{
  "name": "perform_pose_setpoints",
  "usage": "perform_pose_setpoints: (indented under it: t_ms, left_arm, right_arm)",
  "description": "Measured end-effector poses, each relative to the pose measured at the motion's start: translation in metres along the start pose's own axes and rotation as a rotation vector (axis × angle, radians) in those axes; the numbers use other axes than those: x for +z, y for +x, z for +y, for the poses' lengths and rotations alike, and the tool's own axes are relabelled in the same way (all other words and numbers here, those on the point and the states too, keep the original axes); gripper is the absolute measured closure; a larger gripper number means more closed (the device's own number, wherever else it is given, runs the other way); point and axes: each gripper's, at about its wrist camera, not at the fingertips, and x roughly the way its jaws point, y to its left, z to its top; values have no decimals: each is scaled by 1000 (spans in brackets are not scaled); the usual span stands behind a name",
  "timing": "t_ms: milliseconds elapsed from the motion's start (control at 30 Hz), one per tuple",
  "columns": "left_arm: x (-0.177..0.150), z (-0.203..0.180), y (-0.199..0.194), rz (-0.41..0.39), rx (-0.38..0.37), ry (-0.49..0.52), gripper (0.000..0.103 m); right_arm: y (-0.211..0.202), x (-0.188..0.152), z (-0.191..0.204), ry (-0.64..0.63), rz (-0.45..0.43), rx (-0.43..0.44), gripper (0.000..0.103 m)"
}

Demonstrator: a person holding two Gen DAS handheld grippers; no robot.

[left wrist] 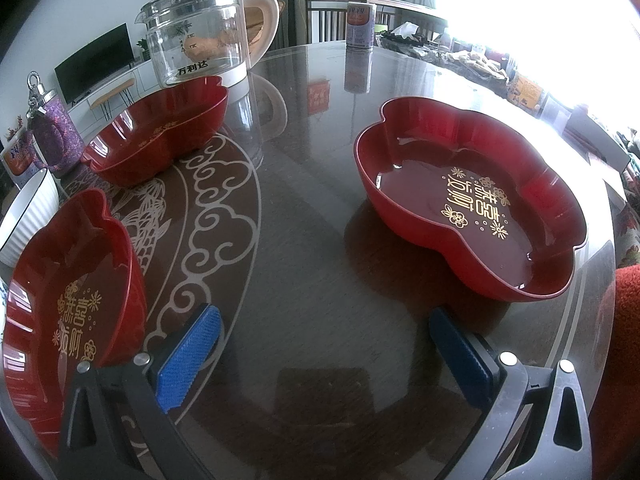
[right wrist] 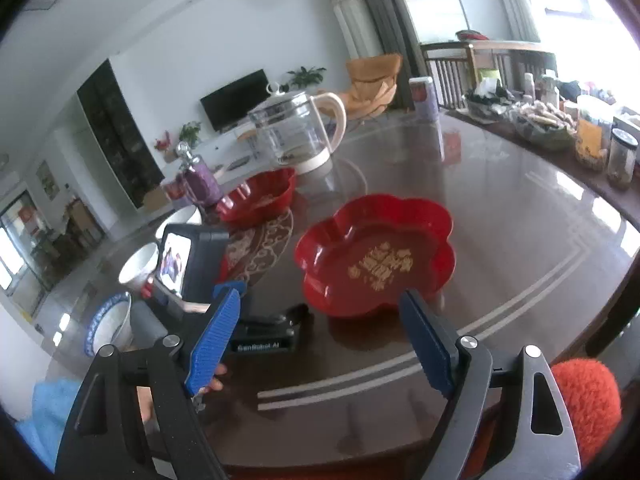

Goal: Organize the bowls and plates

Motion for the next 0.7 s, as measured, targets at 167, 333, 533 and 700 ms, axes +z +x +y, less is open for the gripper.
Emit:
perform_pose_setpoints:
  t_ms: [167,333,533,700]
  left_arm:
    - [-7,1,-8,54,6,-18,0]
    - [-36,22,-75,68,-98,-67,0]
    - [-18,138,-152,-15,-147,-347,0]
    - [-15,239,-148,72,-118,-642,1]
  right_arm:
    - [-6,5,9,-49,-56,8,18]
    - [0,17,10,2,-47,124,18]
    - [83,61,74,-160,250,128,18]
    - [170,84,125,-166,497,221,18]
